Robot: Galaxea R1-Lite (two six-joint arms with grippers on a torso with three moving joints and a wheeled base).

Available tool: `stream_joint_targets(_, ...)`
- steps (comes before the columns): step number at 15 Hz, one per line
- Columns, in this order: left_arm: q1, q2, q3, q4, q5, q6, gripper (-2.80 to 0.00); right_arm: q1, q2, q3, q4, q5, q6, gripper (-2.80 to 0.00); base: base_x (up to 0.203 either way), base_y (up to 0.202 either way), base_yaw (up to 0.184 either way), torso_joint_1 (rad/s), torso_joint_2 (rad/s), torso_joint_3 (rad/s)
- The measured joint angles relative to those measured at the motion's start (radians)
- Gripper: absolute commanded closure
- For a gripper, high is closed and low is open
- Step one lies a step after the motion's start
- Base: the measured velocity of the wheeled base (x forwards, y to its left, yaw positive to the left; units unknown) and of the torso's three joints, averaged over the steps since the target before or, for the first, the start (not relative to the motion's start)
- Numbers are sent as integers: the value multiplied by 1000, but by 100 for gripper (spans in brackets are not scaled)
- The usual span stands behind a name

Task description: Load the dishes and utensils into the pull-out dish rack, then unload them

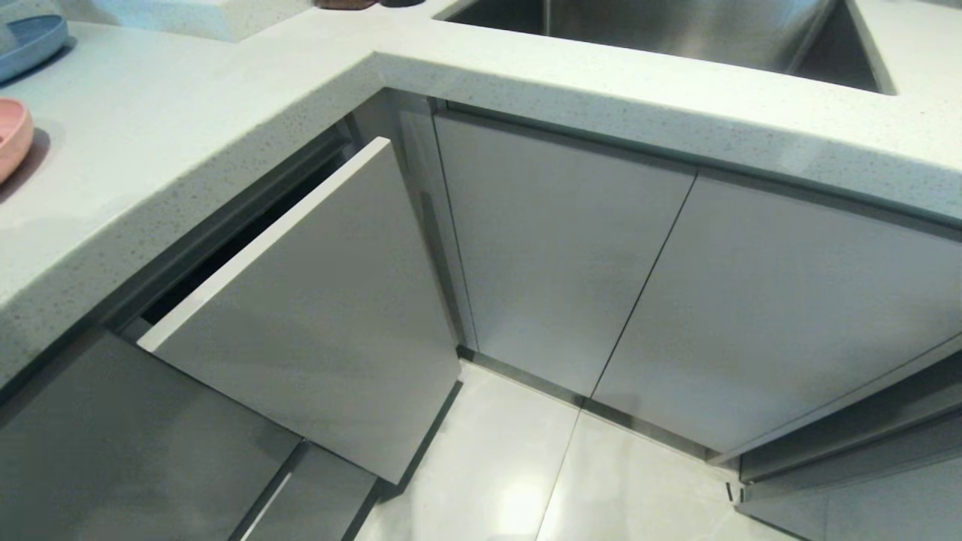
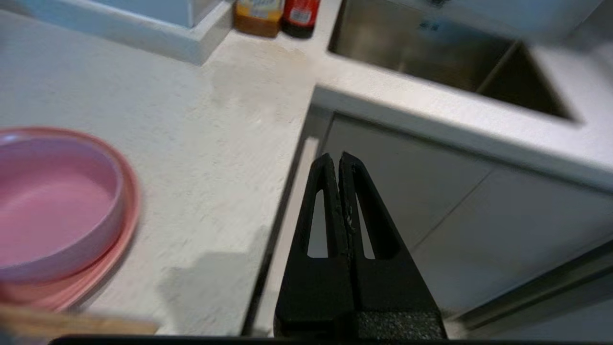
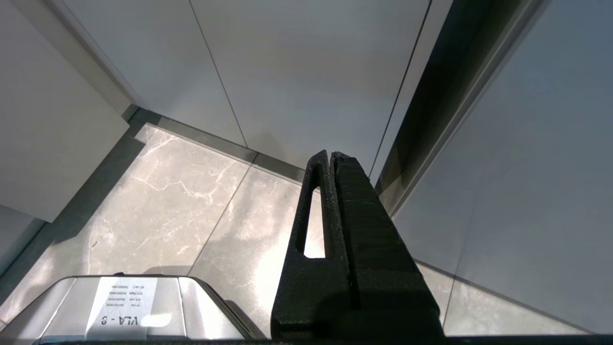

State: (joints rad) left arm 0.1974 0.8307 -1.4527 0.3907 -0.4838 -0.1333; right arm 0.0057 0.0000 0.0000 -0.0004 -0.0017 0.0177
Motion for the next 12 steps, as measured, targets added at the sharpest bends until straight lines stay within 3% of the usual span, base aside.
stream_joint_targets(3, 45, -104, 181, -19, 47, 135, 0, 0, 0, 0, 0, 0, 0, 0, 0, 0, 0, 0, 0, 0)
stream_joint_targets(8, 62, -289, 490, -231, 204, 157, 0, 0, 0, 0, 0, 0, 0, 0, 0, 0, 0, 0, 0, 0)
stream_joint_targets(12, 51, -437, 695, -285, 231, 174, 0, 0, 0, 0, 0, 0, 0, 0, 0, 0, 0, 0, 0, 0)
